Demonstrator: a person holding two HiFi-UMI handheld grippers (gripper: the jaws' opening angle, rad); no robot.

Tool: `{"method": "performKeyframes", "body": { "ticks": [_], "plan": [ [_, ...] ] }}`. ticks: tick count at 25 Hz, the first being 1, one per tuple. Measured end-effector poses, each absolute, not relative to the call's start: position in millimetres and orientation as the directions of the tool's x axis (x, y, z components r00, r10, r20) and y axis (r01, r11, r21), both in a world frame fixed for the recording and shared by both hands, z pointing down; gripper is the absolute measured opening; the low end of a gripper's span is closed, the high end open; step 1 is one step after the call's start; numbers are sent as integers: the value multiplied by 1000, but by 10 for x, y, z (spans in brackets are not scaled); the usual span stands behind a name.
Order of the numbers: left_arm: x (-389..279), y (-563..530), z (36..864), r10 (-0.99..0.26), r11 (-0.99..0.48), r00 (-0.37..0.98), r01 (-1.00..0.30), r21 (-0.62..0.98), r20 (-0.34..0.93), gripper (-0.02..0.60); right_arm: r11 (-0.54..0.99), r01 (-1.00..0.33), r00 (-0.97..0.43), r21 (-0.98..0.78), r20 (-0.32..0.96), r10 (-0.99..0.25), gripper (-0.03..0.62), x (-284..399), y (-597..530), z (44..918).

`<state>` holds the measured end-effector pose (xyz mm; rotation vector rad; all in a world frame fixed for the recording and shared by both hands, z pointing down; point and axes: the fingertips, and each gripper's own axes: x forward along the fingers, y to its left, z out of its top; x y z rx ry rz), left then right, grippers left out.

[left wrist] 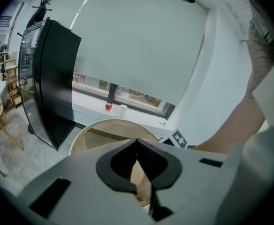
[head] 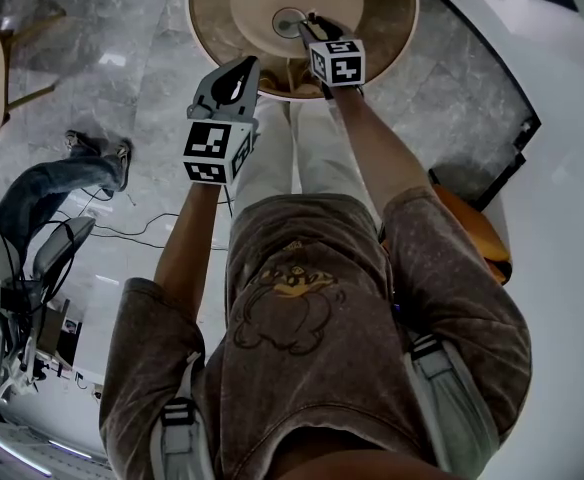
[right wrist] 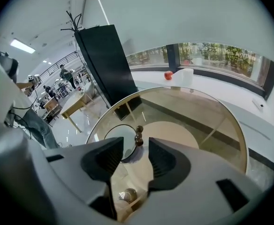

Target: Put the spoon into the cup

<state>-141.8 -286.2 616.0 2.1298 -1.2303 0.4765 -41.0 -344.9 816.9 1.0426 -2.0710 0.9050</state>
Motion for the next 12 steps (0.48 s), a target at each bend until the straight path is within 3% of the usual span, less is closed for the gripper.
{"method": "performKeyframes", "body": {
  "ticks": [3,7,12],
  "plan": [
    [-1360,-2803,6125,-645,-375,505,-863,338,574,17,441,-846,-487,-299,770,-412,206,-365,-3400,8118],
    [-1322,-2728,6058,-648,-382,510,-860,339,565,17,443,-846,-491,-298,759,-428,209,-326,-3333,8004],
    [-1329,-2742,5922,-651,-390,520,-854,344,553,17,443,-850,-488,-286,743,-457,71,-279,-3372,7776]
  ]
}}
